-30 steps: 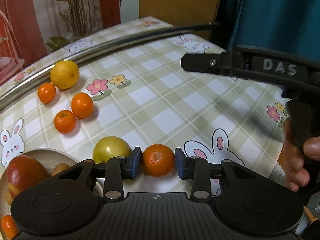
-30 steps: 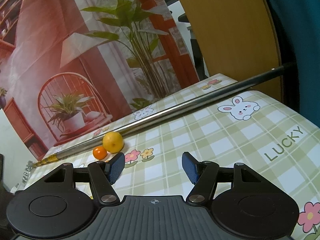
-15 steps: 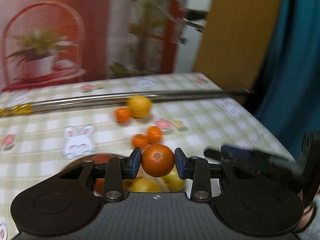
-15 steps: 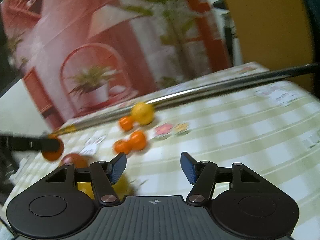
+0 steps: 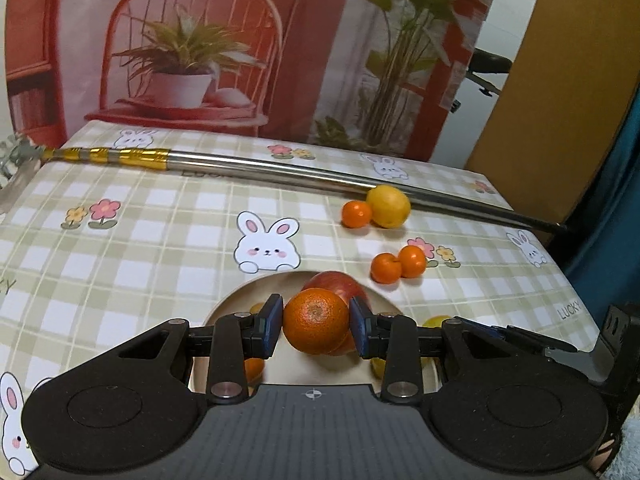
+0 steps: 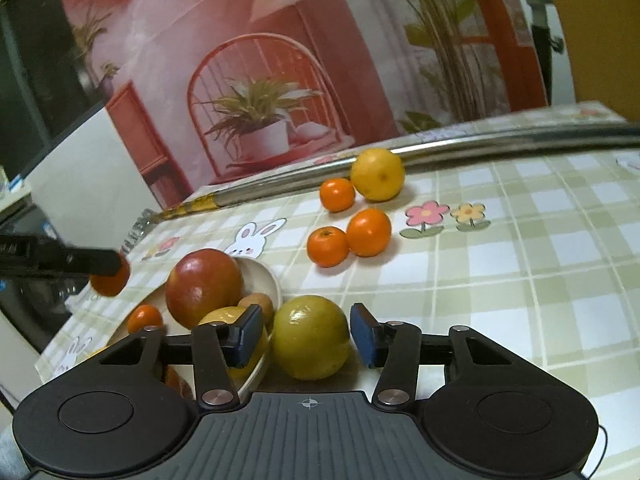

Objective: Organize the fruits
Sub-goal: 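Grasp the green-yellow fruit with the right tool while the left tool holds the tangerine, then lower the tangerine into the plate and open the left tool while the right tool holds its fruit, then lower the green-yellow fruit into the plate and open the right tool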

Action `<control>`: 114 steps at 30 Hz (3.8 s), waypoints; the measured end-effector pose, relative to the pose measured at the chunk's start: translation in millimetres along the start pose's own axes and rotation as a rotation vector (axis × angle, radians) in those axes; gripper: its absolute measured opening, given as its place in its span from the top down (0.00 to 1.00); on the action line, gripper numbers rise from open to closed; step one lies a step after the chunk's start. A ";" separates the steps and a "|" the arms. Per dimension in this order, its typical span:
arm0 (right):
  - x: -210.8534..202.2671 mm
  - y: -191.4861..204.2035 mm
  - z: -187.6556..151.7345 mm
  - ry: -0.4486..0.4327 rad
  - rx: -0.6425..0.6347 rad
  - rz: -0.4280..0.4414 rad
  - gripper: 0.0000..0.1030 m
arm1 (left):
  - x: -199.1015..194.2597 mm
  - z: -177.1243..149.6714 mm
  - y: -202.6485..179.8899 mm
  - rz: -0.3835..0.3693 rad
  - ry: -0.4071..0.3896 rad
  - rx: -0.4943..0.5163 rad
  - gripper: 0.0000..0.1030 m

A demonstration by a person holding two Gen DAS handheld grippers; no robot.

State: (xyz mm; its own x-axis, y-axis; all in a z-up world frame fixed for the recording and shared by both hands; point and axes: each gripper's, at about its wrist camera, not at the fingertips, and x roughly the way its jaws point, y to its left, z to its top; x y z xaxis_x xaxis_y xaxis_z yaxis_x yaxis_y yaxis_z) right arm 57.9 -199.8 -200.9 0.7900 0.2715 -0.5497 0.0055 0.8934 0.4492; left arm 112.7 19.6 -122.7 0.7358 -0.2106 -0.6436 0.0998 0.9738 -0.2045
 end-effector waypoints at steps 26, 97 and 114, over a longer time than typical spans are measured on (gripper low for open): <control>-2.5 -16.7 -10.4 -0.028 0.079 0.030 0.63 | 6.5 -17.7 11.7 -0.008 0.038 -0.057 0.63; -4.9 -23.7 -8.1 -0.021 0.145 -0.019 0.63 | -3.0 -6.3 53.9 0.074 -0.022 -0.095 0.62; 2.5 94.3 45.3 0.067 -0.184 0.037 0.63 | -36.3 -13.0 84.5 0.082 -0.092 -0.107 0.59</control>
State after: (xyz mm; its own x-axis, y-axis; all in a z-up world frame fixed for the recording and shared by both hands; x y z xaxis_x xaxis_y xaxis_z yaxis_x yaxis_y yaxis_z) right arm 88.1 -131.0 -128.0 0.7449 0.3235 -0.5835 -0.1404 0.9310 0.3370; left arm 85.7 108.5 -126.2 0.7971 -0.1174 -0.5924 -0.0315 0.9715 -0.2350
